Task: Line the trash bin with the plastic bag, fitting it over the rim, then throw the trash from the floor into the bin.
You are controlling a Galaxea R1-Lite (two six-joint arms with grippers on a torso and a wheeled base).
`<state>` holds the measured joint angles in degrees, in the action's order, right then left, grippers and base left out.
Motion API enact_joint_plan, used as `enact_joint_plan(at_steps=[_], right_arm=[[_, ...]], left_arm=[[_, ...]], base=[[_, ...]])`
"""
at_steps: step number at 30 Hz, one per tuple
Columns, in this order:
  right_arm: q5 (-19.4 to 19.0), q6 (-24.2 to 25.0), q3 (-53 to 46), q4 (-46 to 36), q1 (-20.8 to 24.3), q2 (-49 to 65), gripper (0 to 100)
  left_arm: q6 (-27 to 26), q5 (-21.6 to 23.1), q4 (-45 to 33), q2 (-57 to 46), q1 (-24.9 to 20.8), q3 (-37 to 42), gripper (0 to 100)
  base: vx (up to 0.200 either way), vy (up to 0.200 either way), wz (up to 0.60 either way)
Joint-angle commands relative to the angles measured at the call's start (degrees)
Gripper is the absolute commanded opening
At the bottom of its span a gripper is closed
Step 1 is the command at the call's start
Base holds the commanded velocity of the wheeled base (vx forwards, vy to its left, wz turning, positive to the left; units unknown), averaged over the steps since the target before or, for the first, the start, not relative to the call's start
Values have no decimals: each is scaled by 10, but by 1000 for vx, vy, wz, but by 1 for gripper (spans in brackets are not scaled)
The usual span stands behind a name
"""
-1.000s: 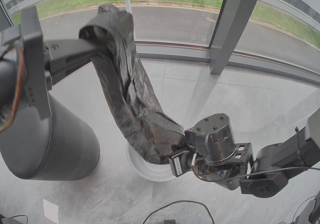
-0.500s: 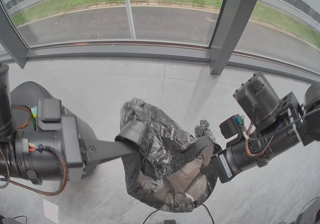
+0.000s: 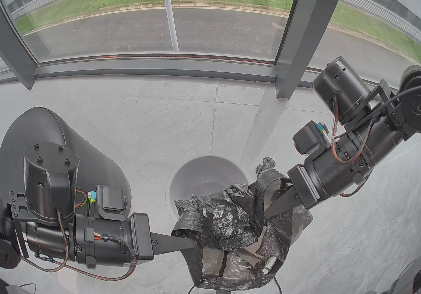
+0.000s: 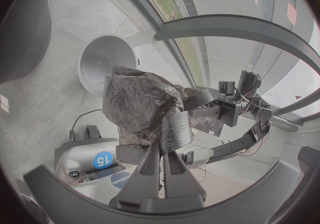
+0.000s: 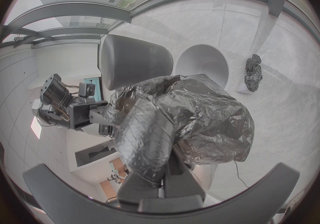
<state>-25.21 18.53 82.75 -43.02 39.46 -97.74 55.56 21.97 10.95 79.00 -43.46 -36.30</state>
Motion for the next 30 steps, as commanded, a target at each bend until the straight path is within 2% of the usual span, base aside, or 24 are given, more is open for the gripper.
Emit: enact_joint_plan(at_steps=[1,7,11,12,14,15,22,25,30], right_arm=[[-1,-1,5,29,-4,-42,0],[0,0,3,71,-4,-80,0],[0,1,-3,104,-7,-94,0],[1,2,-9,124,-11,-99,0],[1,4,-12,133,-14,-101,0],[2,6,-15,152,-19,-107,0],[2,6,-20,192,-40,-122,0],[2,6,-37,243,-43,-134,0],[2,7,-61,318,-42,-162,0]], left_arm=[[2,0,6,10,1,6,0],[0,-3,6,17,7,7,0],[-3,-2,9,33,35,4,0],[-3,0,22,49,58,4,0],[-2,0,32,57,69,4,0],[-1,3,65,87,103,4,0],[-3,22,142,187,180,-17,0],[-3,23,150,219,203,-38,0],[-2,24,151,237,216,-56,0]], base=[[0,0,0],[0,0,0],[0,0,0],[0,0,0],[0,0,0],[0,0,0],[0,0,0],[0,0,0],[0,0,0]])
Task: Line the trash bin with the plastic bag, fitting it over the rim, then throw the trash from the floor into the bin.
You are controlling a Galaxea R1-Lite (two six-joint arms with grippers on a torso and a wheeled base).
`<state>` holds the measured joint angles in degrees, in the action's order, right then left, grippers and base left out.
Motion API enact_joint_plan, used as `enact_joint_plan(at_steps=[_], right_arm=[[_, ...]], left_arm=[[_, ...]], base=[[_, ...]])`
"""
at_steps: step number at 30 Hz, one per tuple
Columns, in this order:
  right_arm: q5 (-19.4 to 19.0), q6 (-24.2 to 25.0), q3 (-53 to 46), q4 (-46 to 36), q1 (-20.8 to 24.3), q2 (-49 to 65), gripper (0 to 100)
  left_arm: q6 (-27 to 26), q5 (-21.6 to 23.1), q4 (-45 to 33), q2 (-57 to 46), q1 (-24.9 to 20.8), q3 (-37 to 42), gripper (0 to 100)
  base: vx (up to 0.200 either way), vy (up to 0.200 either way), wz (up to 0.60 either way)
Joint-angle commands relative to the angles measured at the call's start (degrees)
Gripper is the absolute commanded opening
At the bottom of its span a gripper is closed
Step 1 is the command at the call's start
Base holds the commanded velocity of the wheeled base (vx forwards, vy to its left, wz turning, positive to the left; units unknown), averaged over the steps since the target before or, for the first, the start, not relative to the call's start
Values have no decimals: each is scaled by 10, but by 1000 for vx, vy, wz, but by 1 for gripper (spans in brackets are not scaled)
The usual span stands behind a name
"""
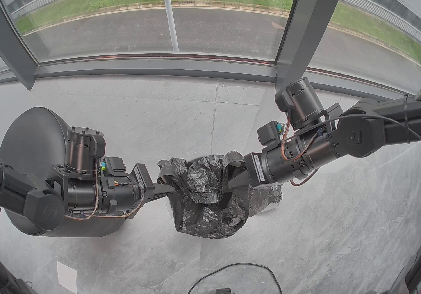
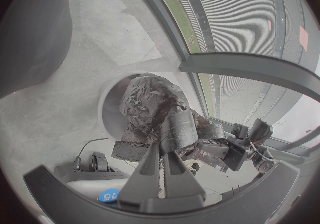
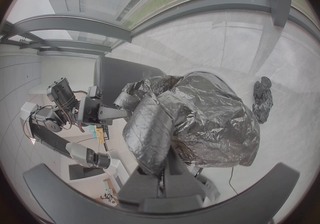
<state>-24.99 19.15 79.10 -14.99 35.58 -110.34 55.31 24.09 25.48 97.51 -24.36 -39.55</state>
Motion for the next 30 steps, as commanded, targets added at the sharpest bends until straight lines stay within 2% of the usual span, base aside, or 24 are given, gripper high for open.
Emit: enact_joint_plan(at_steps=[1,11,21,30], right_arm=[[-1,1,-25,45,-2,-43,0],[-1,2,-25,87,12,-87,0],[-1,2,-38,168,12,-94,0],[0,10,-67,190,10,-107,0]], left_arm=[[1,2,5,51,26,-26,0],[3,1,3,17,28,-22,0],[3,3,1,-46,63,-27,0],[4,3,2,-19,63,-21,0]], base=[[0,0,0],[0,0,0],[0,0,0],[0,0,0]])
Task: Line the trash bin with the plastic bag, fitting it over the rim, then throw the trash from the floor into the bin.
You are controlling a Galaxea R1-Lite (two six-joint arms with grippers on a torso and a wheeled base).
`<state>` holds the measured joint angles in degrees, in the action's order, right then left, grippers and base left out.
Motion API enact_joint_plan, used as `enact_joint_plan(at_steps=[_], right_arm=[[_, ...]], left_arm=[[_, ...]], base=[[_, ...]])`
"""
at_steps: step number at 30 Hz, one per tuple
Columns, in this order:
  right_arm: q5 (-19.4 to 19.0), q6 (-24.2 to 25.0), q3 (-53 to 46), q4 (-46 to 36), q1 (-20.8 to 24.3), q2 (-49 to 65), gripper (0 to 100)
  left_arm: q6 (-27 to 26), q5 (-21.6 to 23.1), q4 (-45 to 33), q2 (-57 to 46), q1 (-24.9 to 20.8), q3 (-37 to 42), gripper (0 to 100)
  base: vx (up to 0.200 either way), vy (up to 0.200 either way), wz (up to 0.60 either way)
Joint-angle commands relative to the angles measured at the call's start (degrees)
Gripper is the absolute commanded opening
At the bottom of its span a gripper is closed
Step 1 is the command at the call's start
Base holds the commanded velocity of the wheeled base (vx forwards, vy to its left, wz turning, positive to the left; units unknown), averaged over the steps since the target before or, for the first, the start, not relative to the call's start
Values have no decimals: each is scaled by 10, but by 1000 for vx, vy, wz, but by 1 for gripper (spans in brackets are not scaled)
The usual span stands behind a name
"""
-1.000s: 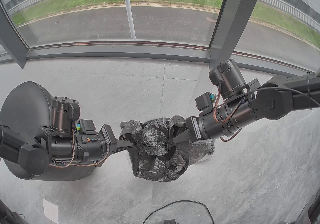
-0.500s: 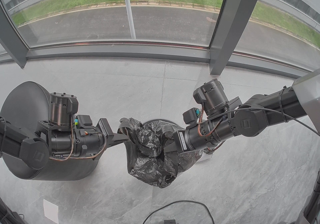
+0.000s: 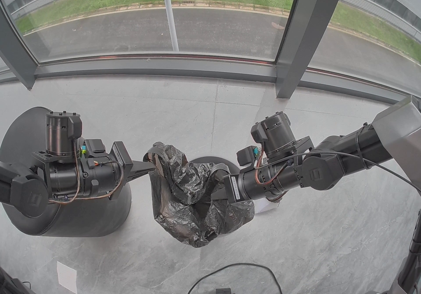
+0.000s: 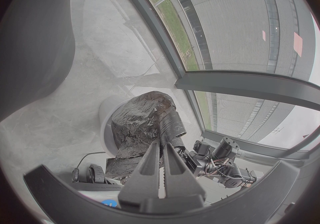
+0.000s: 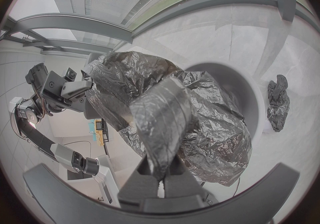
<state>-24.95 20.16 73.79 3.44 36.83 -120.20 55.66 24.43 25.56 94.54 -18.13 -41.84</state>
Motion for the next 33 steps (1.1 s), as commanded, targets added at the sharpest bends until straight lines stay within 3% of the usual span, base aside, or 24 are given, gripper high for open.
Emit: enact_joint_plan(at_steps=[1,8,25,30,33], right_arm=[[-1,-1,-34,30,-6,-10,0],[-1,-2,-103,150,-22,-33,0],[3,-10,-236,154,-52,40,0],[37,-10,-252,155,-64,34,0],[37,-11,-250,155,-85,24,0]], left_arm=[[1,0,3,21,1,2,0],[0,0,5,46,0,-2,0],[0,-7,5,106,-16,7,0],[0,-10,5,132,-13,-4,0],[0,-11,6,144,-11,-13,0]], base=[[0,0,0],[0,0,0],[0,0,0],[0,0,0],[0,0,0]])
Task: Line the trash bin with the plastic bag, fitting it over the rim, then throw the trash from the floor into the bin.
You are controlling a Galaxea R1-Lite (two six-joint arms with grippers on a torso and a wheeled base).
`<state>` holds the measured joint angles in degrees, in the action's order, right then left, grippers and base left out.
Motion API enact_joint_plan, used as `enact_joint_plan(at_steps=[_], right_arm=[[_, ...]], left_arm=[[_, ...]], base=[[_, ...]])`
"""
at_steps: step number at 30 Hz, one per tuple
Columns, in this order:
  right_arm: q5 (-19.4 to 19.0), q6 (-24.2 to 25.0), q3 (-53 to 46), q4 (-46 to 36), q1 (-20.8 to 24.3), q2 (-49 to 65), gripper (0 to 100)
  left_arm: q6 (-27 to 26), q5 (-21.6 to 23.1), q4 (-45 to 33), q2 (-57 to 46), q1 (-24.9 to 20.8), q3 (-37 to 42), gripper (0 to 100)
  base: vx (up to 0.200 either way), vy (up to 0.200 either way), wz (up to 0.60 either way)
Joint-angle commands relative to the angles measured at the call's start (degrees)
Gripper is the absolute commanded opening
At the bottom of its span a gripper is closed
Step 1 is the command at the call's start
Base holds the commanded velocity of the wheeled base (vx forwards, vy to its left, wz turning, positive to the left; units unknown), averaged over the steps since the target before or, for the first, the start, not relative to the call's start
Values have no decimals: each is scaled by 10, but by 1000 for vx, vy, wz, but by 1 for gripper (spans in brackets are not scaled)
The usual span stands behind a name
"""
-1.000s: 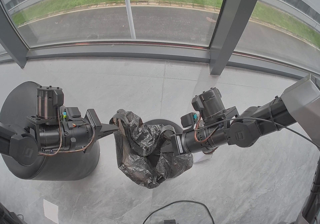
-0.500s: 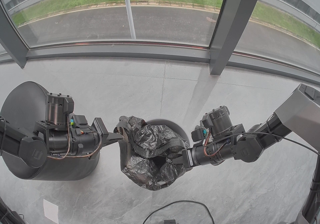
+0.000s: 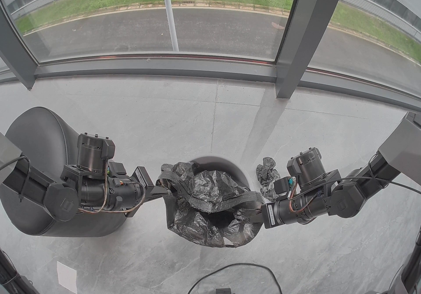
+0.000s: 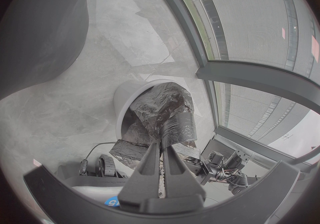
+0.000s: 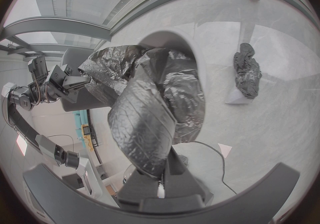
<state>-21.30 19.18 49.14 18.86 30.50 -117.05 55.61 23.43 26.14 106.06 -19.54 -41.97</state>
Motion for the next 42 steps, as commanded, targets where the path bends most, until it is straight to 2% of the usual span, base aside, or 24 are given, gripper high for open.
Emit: enact_joint_plan(at_steps=[1,7,13,26,30,34,35,42], right_arm=[[0,-1,-4,0,-23,-8,0],[1,-32,3,3,-33,-35,0],[5,-31,7,48,-41,-46,0],[6,-31,12,52,-41,-48,0],[6,-30,14,52,-41,-48,0],[7,-30,13,52,-41,-49,0],[7,-30,13,52,-41,-48,100],[6,-27,11,52,-41,-46,100]], left_arm=[[0,-1,1,30,3,-12,0],[-1,-1,1,35,6,-23,0],[-2,-22,1,41,7,-24,0],[-2,-26,-1,53,14,-30,0],[-3,-47,-3,60,14,-29,0],[-3,-49,-4,60,15,-28,0],[-3,-49,-4,60,15,-27,0],[-3,-49,-4,59,15,-28,0]], base=[[0,0,0],[0,0,0],[0,0,0],[0,0,0],[0,0,0],[0,0,0],[0,0,0],[0,0,0]])
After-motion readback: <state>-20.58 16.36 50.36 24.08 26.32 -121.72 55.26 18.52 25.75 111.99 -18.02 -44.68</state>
